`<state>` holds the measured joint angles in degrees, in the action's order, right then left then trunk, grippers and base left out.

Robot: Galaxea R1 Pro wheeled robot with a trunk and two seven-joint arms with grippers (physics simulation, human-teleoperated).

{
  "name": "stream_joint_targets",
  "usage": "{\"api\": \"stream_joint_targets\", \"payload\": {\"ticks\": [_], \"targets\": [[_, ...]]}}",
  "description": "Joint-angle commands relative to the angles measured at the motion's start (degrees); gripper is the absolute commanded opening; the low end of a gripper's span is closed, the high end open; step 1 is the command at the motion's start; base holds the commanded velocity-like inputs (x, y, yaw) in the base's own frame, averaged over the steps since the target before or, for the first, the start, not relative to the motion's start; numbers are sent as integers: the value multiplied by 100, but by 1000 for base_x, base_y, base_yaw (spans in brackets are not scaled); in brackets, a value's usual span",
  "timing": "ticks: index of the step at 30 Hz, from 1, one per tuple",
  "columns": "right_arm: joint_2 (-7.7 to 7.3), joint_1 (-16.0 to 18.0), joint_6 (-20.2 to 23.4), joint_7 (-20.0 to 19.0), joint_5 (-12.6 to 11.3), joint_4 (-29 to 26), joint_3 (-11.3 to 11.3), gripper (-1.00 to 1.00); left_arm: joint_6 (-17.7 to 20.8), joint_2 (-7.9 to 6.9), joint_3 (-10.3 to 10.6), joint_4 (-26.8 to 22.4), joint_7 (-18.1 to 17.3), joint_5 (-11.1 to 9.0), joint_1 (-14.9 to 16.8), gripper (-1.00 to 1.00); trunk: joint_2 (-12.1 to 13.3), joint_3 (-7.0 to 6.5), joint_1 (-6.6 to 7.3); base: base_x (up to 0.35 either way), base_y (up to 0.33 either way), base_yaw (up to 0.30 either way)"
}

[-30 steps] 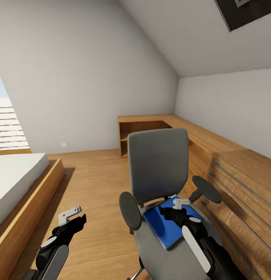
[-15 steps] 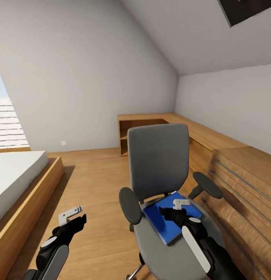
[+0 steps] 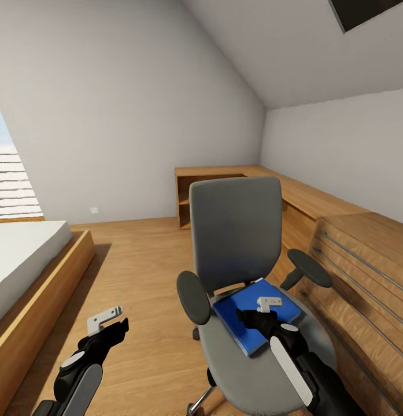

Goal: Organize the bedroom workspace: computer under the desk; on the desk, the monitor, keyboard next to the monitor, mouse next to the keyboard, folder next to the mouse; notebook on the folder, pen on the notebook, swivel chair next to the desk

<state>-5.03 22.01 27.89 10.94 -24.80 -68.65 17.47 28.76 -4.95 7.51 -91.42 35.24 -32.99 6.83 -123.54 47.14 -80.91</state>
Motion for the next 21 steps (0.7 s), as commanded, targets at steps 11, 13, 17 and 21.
{"api": "stream_joint_targets", "payload": {"ticks": [11, 13, 17, 21], "targets": [[-7, 5, 15, 57, -60, -8, 19, 100, 7, -6, 13, -8, 60, -50, 4, 100, -165, 78, -88, 0, 0, 0], [-7, 5, 15, 57, -60, -9, 19, 100, 7, -6, 13, -8, 61, -50, 3, 100, -205, 96, -110, 0, 0, 0], [-7, 5, 15, 57, -60, -10, 18, 100, 7, -6, 13, -8, 62, -50, 6, 100, -365, 168, -197, 0, 0, 0], [-7, 5, 15, 57, -60, -14, 12, 100, 7, -6, 13, -8, 62, -50, 4, 100, -365, 168, -197, 0, 0, 0]]}}
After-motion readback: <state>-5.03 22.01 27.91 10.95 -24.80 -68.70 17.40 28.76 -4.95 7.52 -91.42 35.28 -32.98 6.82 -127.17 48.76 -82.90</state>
